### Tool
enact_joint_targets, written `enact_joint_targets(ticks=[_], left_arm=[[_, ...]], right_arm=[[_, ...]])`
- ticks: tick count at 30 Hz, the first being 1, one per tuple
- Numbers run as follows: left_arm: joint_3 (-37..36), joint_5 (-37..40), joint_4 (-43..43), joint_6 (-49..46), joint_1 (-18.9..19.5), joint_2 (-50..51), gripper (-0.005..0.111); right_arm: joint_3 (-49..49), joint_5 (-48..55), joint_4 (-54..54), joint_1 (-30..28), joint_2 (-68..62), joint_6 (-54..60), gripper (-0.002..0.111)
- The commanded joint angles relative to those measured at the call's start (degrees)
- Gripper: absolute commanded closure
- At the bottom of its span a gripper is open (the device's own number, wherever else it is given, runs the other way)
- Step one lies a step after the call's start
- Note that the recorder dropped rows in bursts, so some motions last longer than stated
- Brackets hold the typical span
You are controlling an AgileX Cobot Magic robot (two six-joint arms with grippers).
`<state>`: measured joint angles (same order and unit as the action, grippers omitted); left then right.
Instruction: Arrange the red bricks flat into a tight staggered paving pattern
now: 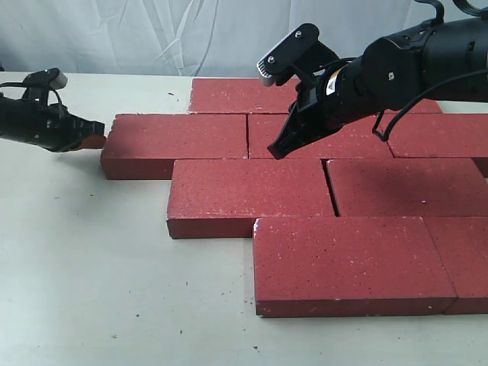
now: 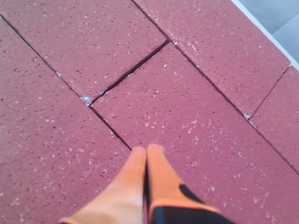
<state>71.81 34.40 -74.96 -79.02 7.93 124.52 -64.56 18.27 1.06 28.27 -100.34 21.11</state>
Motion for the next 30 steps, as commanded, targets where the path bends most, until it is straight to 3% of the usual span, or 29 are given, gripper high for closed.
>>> enact_joint_targets(ticks=[1, 11, 17, 22, 27, 30], left_arm=[[0.3, -3.4, 1.7, 5.0, 2.0, -2.6, 0.107], [0.3, 5.5, 4.9, 4.9, 1.9, -8.1, 0.107], [0.3, -3.8, 7.3, 7.9, -2.7, -15.4, 0.107], [0.3, -16.8, 10.2, 9.6, -8.9, -20.0, 0.107], [0.3, -9.4, 30.3, 29.1, -9.3, -25.0, 0.107], [0.3, -4.1, 53.0, 44.5, -9.2, -28.9, 0.107]], right_arm=[[0.2, -1.1, -0.1, -0.3, 0.4, 0.3, 0.109], [0.2, -2.2, -0.4, -0.3, 0.4, 0.3, 0.109], [-2.2, -3.3, -0.7, -0.3, 0.4, 0.3, 0.109], [-10.8, 11.5, 2.8, -0.9, 0.1, 0.3, 0.109], [-15.8, 27.3, 3.7, -6.7, 0.9, -1.9, 0.109], [-15.6, 31.7, 4.8, -13.0, 2.3, -4.3, 0.109]])
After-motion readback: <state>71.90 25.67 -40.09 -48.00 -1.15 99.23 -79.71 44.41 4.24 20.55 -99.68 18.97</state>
